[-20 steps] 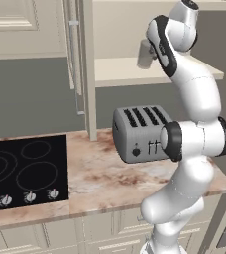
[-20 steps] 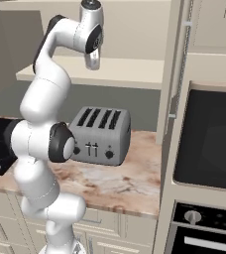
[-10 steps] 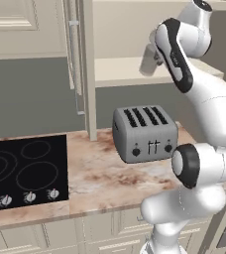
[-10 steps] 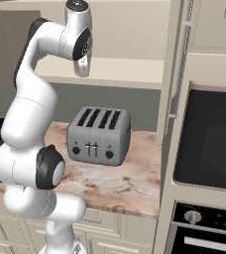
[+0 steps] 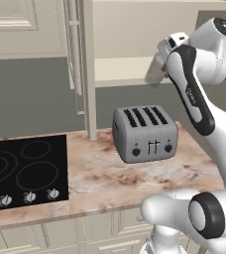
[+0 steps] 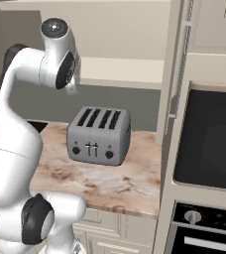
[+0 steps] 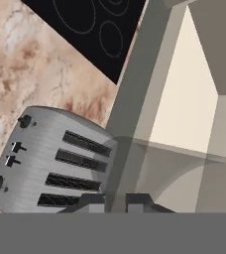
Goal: There is a bowl on the dining counter. Grab a lemon wedge from the fridge and place it in the bowl. Then get the liquor bottle and glass cup from the cabinet and place them next to the bowl.
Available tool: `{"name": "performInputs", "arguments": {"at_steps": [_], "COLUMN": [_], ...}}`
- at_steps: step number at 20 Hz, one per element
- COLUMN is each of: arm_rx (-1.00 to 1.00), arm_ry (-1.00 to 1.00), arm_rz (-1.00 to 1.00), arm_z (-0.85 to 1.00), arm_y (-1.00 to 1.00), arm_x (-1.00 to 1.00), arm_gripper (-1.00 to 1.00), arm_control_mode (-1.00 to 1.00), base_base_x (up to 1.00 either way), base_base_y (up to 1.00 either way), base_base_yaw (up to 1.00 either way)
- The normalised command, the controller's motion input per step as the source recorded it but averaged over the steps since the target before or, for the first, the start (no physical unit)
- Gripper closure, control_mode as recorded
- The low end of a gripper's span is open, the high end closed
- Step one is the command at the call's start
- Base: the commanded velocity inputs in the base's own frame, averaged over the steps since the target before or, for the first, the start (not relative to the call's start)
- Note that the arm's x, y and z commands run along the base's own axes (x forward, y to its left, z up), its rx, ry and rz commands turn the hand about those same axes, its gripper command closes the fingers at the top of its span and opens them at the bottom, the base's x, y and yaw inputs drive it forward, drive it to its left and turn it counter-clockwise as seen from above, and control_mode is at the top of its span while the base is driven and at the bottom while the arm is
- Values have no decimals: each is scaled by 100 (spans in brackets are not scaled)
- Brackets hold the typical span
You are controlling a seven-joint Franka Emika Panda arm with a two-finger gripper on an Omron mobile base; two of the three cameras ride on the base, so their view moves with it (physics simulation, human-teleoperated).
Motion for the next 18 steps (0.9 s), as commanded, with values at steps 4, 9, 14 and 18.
{"name": "performInputs", "arguments": {"at_steps": [4, 9, 14, 18], "arm_rx": [-2, 0, 0, 0], "arm_ry": [0, -6, -6, 0], "arm_rz": [0, -6, -11, -10], "arm_z": [-2, 0, 0, 0], "arm_y": [6, 0, 0, -1], "arm_x": [-30, -92, -98, -80], "arm_gripper": [100, 100, 100, 100], "arm_control_mode": [-100, -100, -100, -100], "base_base_x": [0, 0, 0, 0], "base_base_y": [0, 0, 0, 0], "base_base_yaw": [0, 0, 0, 0]}}
